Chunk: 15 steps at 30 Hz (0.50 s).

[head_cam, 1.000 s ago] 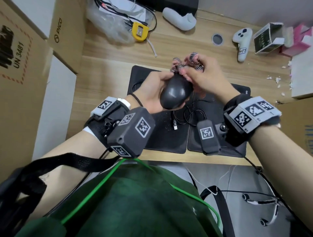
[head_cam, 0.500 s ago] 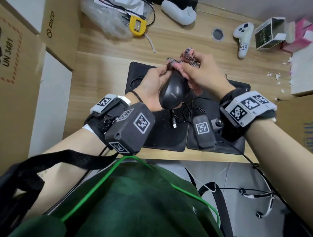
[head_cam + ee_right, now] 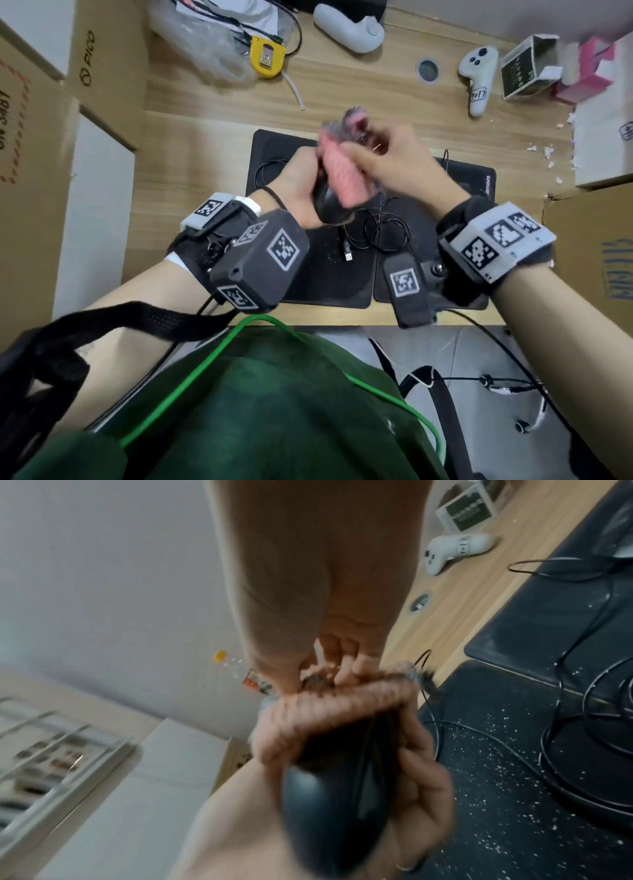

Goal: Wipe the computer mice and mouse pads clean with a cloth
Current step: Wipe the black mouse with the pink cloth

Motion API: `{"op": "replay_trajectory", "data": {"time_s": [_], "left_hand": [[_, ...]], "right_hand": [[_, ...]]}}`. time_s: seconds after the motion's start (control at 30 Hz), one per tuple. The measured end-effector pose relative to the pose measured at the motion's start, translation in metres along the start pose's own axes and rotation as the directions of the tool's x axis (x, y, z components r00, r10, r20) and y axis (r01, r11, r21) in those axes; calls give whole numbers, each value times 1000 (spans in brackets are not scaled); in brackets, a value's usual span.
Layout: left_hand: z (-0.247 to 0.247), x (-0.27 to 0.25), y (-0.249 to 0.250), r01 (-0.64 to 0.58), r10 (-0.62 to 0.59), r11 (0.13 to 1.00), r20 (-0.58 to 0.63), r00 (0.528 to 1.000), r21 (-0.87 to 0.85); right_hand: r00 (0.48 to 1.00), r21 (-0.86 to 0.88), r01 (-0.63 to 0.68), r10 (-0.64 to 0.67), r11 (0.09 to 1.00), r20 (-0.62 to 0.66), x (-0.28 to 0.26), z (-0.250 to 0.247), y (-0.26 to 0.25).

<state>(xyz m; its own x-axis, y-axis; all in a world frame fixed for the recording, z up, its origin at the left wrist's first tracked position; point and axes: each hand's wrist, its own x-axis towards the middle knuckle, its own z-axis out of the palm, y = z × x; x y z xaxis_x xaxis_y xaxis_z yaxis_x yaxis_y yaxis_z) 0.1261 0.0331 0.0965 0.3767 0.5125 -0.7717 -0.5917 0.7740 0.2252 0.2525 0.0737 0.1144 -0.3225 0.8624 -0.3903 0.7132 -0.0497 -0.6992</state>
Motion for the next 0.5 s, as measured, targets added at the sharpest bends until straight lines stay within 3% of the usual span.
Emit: {"op": "replay_trajectory", "data": {"time_s": [0.1,0.2,0.27,0.33,0.47,0.5], "left_hand": [[3,-3,-2,28,-21,989,-49,999,147],[-7,-2,4,-25,31,999,-158,987,39],[-17,3,9,-84,86,996,-230,969,19],[-25,4,15,-170,176,984,-245,953,44],[-20,-3,18,-33,35,998,-28,999,57],[-14,-8,17,-8,10,995,-25,1000,102]], "right_hand": [[991,-31,-130,129,991,-38,11,-4,3],[997,-12,0,1,1000,80,0,2,-7],[972,-25,93,-86,995,218,-11,11,-13],[960,-38,120,-106,992,258,-14,18,-12],[1000,74,-24,24,997,1,4,9,-8],[995,69,-73,78,995,-68,9,4,-7]]}}
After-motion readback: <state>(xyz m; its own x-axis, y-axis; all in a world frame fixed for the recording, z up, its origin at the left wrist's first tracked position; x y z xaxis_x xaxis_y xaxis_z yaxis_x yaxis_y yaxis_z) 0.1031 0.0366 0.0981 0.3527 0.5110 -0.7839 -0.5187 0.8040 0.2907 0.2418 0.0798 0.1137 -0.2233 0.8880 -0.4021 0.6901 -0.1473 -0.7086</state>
